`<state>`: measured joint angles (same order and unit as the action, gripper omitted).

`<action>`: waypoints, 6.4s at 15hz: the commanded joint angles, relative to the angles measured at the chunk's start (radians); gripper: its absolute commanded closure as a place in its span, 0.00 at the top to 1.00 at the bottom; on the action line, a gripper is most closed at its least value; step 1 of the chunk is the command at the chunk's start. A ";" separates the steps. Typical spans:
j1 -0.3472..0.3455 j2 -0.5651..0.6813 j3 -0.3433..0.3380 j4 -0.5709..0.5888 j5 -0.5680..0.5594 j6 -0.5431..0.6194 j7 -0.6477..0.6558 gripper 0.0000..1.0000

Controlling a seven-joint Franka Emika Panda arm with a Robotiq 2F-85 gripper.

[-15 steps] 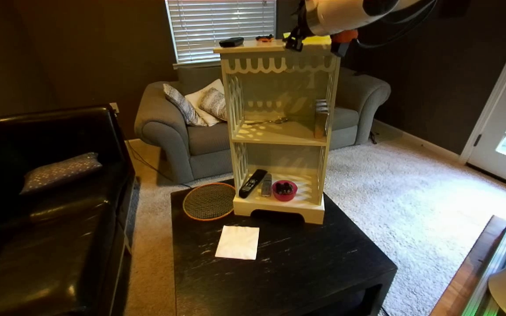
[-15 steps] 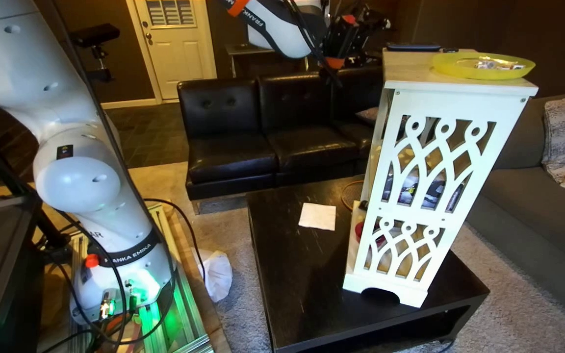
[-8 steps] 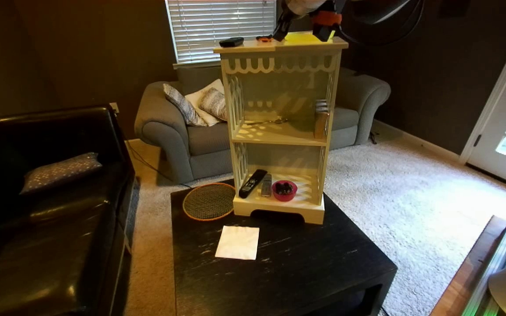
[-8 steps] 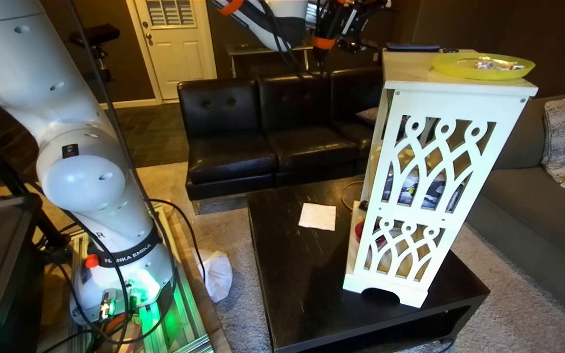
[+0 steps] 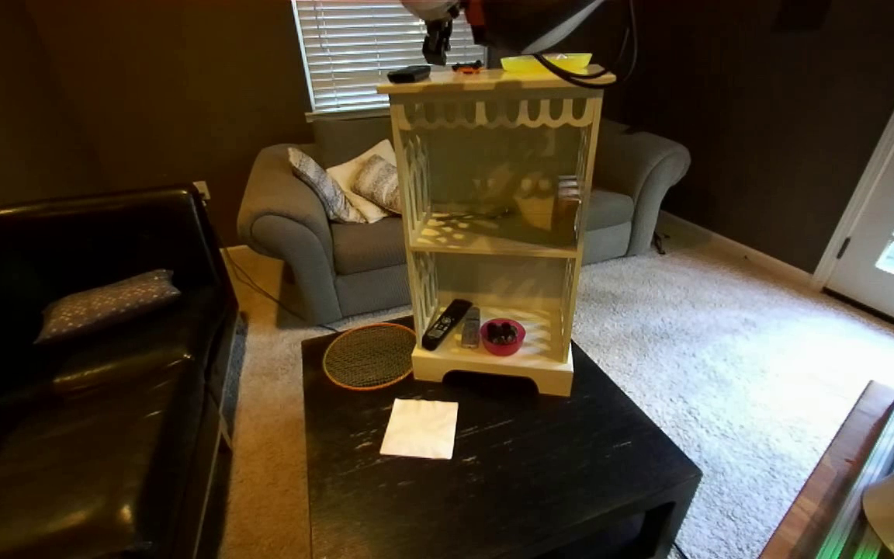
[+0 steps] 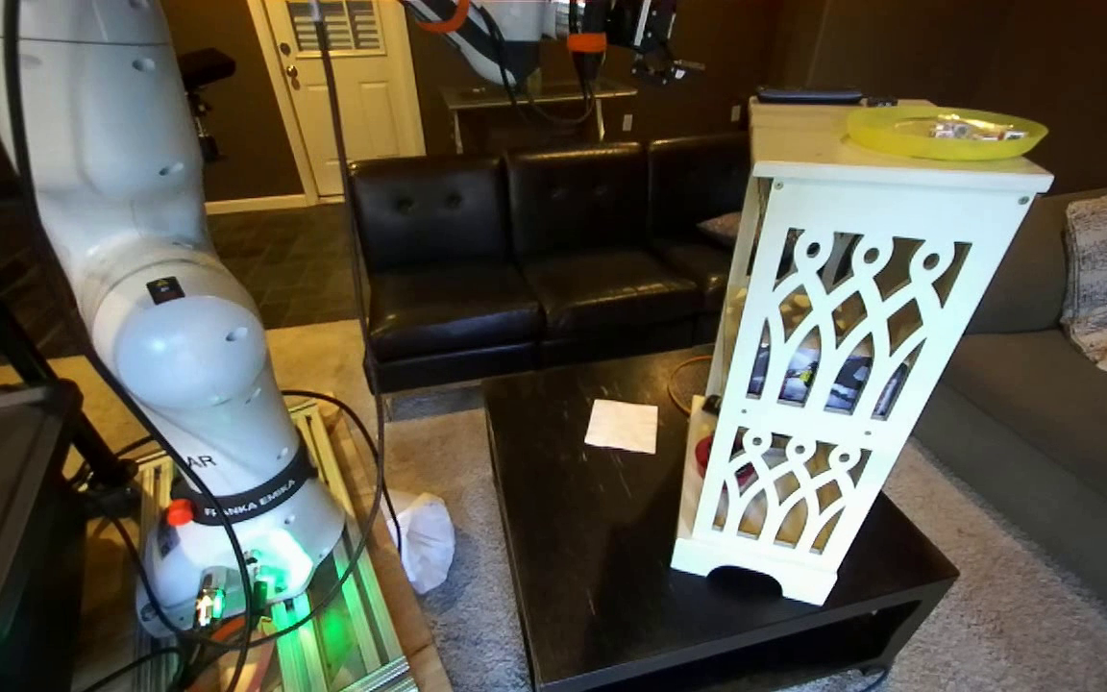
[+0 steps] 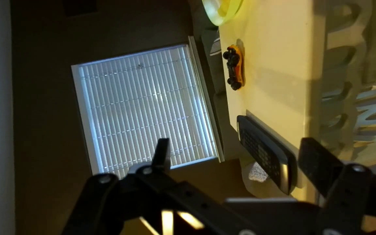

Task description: Move the stand slightly backwards

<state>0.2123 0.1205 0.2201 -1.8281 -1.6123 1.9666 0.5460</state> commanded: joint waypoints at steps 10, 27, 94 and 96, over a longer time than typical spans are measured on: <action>0.039 0.141 -0.001 0.130 -0.008 -0.131 -0.026 1.00; 0.094 0.545 -0.044 0.519 0.086 -0.349 0.087 0.98; 0.118 0.522 -0.077 0.384 -0.155 -0.252 0.053 0.39; 0.117 0.521 -0.076 0.387 -0.157 -0.264 0.048 0.44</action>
<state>0.3274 0.6287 0.1384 -1.4704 -1.7776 1.7381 0.6290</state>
